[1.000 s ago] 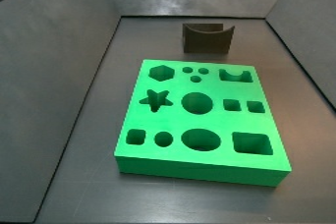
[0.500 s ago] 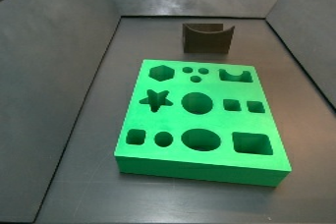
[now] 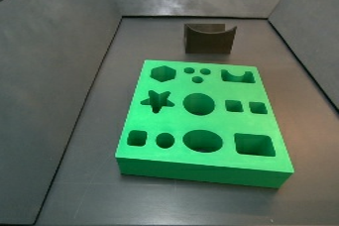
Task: Pick up the round object. Move up. Place the round object on the fixture. Regrasp the round object. Move to above the board. Insert the round object.
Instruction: Move to above the board, then insert the round object.
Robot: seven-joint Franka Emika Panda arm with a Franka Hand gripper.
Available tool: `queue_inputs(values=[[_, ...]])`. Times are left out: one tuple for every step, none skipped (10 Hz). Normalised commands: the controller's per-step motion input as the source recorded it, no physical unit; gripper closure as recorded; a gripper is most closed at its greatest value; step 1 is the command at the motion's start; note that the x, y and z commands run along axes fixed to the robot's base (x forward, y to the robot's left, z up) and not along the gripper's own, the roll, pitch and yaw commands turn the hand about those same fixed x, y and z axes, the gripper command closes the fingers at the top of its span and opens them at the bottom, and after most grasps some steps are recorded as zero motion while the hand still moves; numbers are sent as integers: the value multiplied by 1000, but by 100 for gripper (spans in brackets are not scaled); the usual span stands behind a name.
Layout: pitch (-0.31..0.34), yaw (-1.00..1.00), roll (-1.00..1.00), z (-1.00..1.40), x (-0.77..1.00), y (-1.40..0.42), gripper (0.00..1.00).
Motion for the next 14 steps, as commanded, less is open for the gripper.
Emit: queue_inputs(values=[[-23, -47, -1000, 124, -647, -1000, 100], [-26, -51, -1000, 123, -669, -1000, 100], [-33, -52, -1000, 129, -695, -1000, 100], [-41, -52, -1000, 126, -729, -1000, 100], [-52, -51, -1000, 125, -743, -968, 100], [-74, -49, -1000, 76, -486, -549, 100], [-83, -41, -960, 34, -295, -259, 100], [-62, -33, -749, 15, -182, -123, 100], [-46, -16, -453, 17, -118, -69, 100], [-43, -15, -291, 5, -84, -41, 100], [-34, -12, -202, 4, -59, -14, 100], [0, 0, 0, -20, 0, 0, 100], [-24, 0, 0, -91, 0, 0, 100], [-47, 0, 0, -131, 0, -6, 100]])
